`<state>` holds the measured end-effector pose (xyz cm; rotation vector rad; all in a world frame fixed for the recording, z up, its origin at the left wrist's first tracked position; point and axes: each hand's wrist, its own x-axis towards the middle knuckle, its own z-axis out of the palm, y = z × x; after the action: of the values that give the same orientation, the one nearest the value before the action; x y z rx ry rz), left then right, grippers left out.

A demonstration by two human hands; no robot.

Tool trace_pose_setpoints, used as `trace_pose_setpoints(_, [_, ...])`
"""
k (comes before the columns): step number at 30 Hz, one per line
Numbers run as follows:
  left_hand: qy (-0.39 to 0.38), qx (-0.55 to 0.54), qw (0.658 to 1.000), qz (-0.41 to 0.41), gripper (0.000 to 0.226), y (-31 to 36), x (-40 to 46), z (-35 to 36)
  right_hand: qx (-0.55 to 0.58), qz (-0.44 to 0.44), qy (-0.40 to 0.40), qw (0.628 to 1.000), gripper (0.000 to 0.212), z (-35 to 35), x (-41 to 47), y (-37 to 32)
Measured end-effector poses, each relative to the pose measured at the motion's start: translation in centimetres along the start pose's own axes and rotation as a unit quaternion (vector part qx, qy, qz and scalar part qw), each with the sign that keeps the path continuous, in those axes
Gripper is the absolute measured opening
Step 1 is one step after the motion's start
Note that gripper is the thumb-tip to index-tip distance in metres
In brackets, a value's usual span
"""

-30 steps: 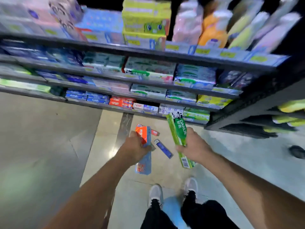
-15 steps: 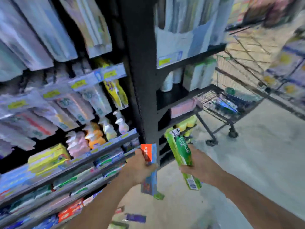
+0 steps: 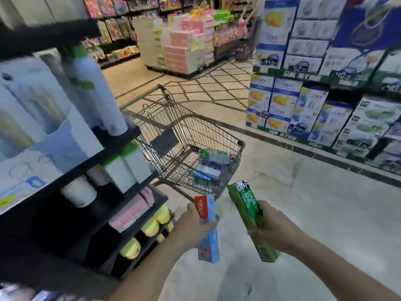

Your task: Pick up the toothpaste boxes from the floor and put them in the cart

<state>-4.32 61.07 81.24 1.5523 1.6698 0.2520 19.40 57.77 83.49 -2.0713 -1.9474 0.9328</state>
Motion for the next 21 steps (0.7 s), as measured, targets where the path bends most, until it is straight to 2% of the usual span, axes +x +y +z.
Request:
trace_pose_setpoints(4, [-0.028, -0.014, 0.999, 0.001, 0.050, 4.3, 6.1, 1.3, 0.020, 0.022, -0.001, 1.000, 0.064, -2.2, 4.8, 3.1])
trace_pose_setpoints(12, [-0.095, -0.038, 0.995, -0.007, 0.057, 8.8, 22.0, 0.7, 0.026, 0.050, -0.040, 0.998, 0.058, -6.2, 19.7, 4.8])
trace_pose_setpoints(17, [-0.155, -0.086, 0.982, -0.061, 0.061, 10.2, 31.0, -1.6, 0.048, 0.101, -0.059, 0.992, 0.069, -8.9, 28.9, 4.0])
trace_pose_setpoints(21, [-0.157, -0.103, 0.977, -0.106, 0.065, 9.9, 36.9, -3.4, 0.045, 0.105, -0.090, 0.989, 0.068, -9.7, 36.4, 3.5])
